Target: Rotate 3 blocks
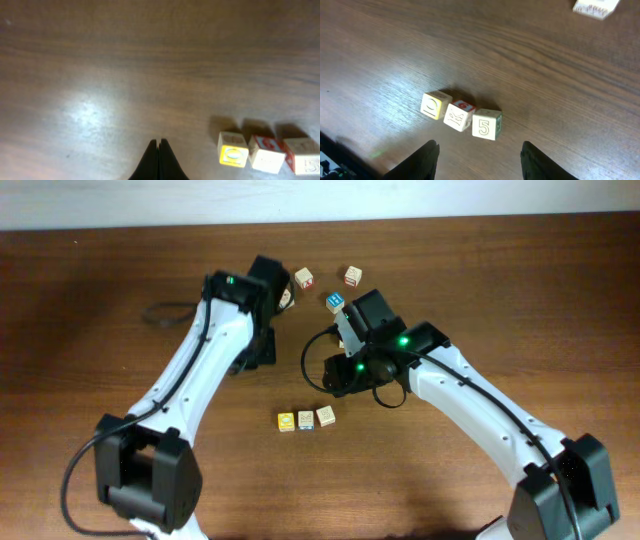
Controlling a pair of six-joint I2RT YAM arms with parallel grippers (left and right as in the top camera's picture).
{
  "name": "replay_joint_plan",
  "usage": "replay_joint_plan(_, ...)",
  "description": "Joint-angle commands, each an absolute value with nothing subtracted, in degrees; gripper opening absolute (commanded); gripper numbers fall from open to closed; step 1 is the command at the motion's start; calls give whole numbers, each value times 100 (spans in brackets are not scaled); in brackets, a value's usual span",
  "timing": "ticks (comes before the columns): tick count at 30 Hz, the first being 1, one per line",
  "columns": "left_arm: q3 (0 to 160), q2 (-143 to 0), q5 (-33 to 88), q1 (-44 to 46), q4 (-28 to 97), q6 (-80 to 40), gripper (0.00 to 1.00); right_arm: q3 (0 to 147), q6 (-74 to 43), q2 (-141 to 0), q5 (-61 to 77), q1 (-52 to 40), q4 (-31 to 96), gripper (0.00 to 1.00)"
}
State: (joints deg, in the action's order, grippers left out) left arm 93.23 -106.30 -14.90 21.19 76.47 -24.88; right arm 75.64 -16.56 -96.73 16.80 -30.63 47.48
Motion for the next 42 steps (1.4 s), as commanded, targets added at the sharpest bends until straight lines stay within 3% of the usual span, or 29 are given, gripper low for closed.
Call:
replay_joint_plan(1,8364,-9561,-1490,2060,7091,-2722,0,7575,-1800,-9994,1581,-3079,4716,52)
replay_joint_plan(3,7983,-9297,-1129,1914,6860,-2722,0,7575,-1925,-10178,1581,-3081,4692,48)
replay_joint_plan(11,6604,-9266,102,1671,5839,-2786,0,7575,-2309,-10615,1562,-3074,4670,48)
replay_joint_plan(16,5638,-9266,506,1671,4733,-2786,0,7575,-2716,-10763,646,-3074,4678,46)
replay_joint_plan(18,5360,-9266,521,1671,4449,-2875,0,7575,-2735,-10766,635,-3074,4676,43)
replay_joint_plan(21,5153,-9266,521,1678,4268,-2875,0,7575,-2755,-10836,635,-3074,4740,28)
replay_joint_plan(27,5122,-9266,517,1859,4125,-2893,0,7575,-2904,-11131,799,-3081,4864,17)
replay_joint_plan(42,5063,-9870,729,2276,3745,-2888,0,7509,-2904,-11139,880,-3413,4853,18)
